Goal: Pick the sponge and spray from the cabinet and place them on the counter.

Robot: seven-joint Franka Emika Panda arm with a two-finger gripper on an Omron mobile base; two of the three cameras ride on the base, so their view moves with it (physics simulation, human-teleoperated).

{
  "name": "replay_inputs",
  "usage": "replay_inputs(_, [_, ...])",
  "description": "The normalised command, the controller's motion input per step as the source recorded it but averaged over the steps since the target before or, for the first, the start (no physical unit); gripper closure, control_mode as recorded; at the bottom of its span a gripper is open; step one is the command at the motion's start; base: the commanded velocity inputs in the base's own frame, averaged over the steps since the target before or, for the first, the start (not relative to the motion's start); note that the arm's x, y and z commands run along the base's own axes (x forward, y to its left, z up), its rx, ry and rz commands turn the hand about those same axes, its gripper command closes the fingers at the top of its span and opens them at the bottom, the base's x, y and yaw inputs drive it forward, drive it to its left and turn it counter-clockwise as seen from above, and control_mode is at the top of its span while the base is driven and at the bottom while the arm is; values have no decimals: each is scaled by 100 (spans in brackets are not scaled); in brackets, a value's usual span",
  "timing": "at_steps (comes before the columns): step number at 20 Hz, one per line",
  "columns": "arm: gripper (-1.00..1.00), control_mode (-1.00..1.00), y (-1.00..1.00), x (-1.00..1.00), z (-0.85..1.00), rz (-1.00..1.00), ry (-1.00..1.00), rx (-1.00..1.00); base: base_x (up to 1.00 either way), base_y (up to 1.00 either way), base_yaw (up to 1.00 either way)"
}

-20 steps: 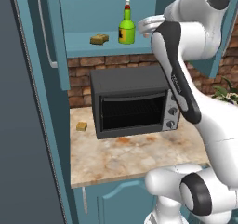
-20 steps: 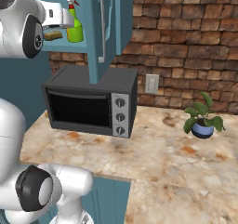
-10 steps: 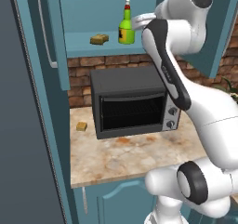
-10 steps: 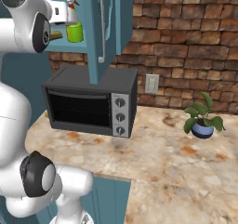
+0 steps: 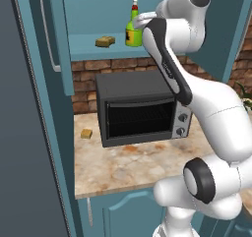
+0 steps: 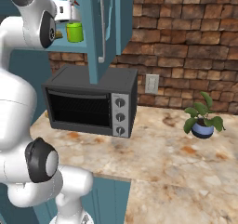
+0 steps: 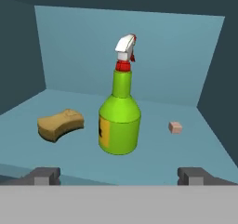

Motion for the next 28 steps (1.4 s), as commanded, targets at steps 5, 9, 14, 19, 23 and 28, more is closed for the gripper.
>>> replay_inputs(5, [-100,-100,5,35,0,0,0,0,0,0,0])
replay_inputs(9, [-100,-100,5,35,0,0,0,0,0,0,0])
replay_inputs(14, [-100,-100,2,36,0,0,0,0,0,0,0])
replay_inputs(19, [-100,-100,2,34,0,0,0,0,0,0,0])
replay_inputs(23, [-100,-100,10,37,0,0,0,0,0,0,0])
replay_inputs(28, [-100,-100,10,34,0,0,0,0,0,0,0])
